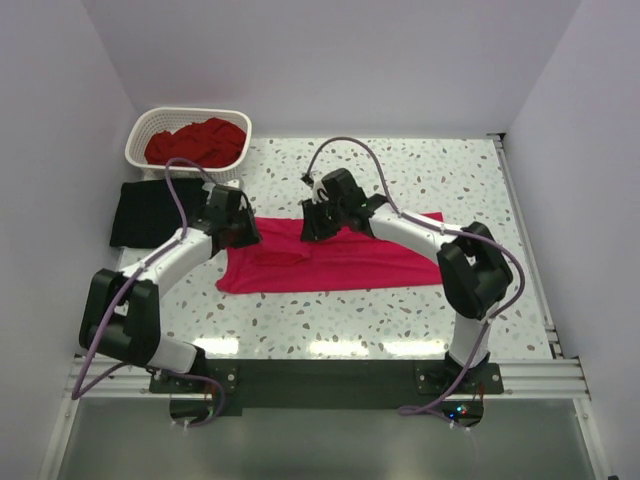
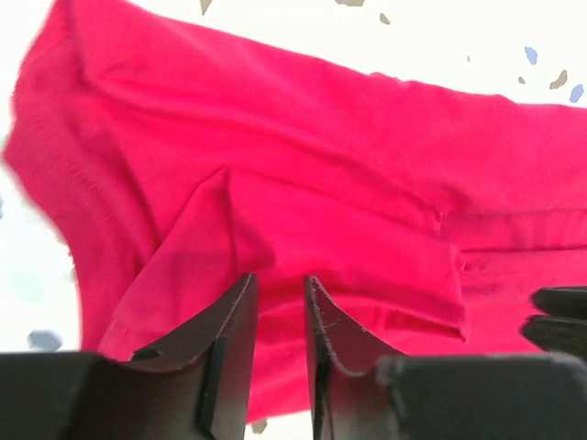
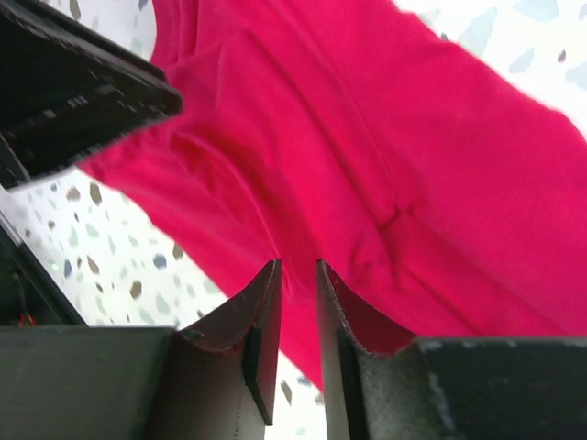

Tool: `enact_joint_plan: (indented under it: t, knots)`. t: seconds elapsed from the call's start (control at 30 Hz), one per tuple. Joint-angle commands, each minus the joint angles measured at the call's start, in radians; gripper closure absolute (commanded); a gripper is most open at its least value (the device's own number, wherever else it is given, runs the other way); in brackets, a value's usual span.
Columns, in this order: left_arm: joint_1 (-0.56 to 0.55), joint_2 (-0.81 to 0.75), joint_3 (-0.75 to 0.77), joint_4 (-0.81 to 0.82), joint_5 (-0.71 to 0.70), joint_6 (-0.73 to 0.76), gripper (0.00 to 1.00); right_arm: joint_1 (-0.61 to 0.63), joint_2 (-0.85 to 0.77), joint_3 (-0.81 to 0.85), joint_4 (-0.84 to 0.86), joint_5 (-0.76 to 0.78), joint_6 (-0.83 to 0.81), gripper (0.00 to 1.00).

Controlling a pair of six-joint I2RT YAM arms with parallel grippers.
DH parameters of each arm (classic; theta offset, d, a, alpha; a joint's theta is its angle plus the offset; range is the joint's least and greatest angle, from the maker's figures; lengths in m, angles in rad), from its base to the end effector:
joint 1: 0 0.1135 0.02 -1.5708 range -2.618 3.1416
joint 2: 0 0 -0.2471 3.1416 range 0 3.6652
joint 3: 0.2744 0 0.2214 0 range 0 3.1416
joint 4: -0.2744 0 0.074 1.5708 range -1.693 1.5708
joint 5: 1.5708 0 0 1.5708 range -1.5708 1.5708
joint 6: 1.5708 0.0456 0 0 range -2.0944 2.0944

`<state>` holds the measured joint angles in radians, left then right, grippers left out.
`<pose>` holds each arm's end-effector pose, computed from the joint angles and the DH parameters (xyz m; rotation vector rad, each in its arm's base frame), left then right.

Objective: Fold and stack the t-shirts
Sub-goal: Fold the tshirt

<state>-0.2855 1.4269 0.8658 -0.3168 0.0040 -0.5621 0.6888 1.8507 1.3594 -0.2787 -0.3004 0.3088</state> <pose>0.2622 -0.0772 0.2034 -0.3409 2.4624 -0.3736 0.2916 0.2576 0.2215 -0.6170 2.3769 0.8219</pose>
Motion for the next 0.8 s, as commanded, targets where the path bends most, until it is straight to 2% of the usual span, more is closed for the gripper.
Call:
enact_joint_plan:
  t: [0.0,0.13,0.33,0.53,0.63,0.7,0.77]
  knots:
    - [-0.014,0.056,0.053,0.076,0.053,-0.021,0.7,0.003,0.057,0.044,0.125,-0.005,0.102,0.76]
    - [-0.023,0.081,0.006,0.088,0.063,-0.038,0.71,0.009,0.1,0.008,0.154,-0.06,0.105,0.79]
    - [-0.023,0.009,-0.14,0.114,0.057,-0.073,0.72,0.015,0.062,-0.121,0.19,-0.146,0.043,0.82]
    - [-0.023,-0.055,-0.206,0.078,0.005,-0.091,0.71,0.015,-0.002,-0.195,0.144,-0.092,-0.031,0.82]
    - [-0.023,-0.118,-0.197,0.039,-0.002,-0.102,0.64,0.008,-0.043,-0.209,0.119,-0.043,-0.036,0.82]
    - [-0.023,-0.149,-0.182,-0.008,-0.045,-0.116,0.55,-0.006,-0.073,-0.22,0.093,0.027,-0.042,0.81]
    - [-0.023,-0.2,-0.166,-0.065,-0.07,-0.13,0.5,-0.038,-0.128,-0.235,0.046,0.079,-0.051,0.78]
